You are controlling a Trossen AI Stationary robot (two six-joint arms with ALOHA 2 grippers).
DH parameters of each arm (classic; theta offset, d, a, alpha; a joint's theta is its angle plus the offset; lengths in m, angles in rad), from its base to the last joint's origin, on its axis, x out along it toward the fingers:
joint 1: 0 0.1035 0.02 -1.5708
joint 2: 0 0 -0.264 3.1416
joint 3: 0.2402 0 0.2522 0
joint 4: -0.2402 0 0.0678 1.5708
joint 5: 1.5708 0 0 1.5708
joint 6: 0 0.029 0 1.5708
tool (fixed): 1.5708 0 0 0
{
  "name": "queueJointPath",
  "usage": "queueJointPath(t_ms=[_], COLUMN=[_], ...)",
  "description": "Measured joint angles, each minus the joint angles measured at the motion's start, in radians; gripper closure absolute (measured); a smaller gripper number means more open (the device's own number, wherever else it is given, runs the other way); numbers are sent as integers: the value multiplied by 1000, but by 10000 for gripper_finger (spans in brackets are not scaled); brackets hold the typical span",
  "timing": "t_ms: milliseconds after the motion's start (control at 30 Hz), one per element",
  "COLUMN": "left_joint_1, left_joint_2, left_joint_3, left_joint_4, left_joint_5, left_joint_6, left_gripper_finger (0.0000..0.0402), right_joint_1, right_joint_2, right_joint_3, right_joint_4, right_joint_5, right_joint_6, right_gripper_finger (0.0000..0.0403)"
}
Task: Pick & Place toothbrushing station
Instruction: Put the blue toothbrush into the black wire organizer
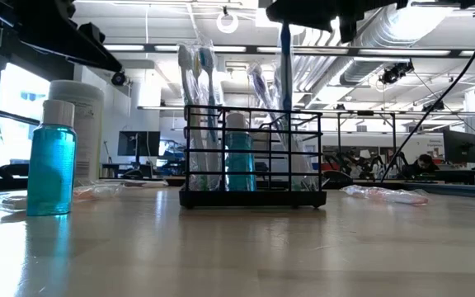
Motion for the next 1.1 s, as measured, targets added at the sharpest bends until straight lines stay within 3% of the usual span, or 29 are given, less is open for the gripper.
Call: queueJointPath(t_ms=[467, 633, 1100], left_joint_1=[0, 0, 0], left_joint_2=[0, 1, 1], left_joint_3=[0, 0, 0], left_joint_4=[87, 86, 84], left_joint_5=[0, 0, 0], left_joint_6=[-27, -27, -27], left_gripper_finger=[201, 201, 201], right_joint_1=[0, 0, 1], right_joint_2=[103, 141, 178], right_joint_3=[1, 2, 2], right_joint_4=[-37, -63, -111], right_joint_5=[44, 107, 111], right_joint_6=[162, 265, 416], right_gripper_finger=[394, 394, 394])
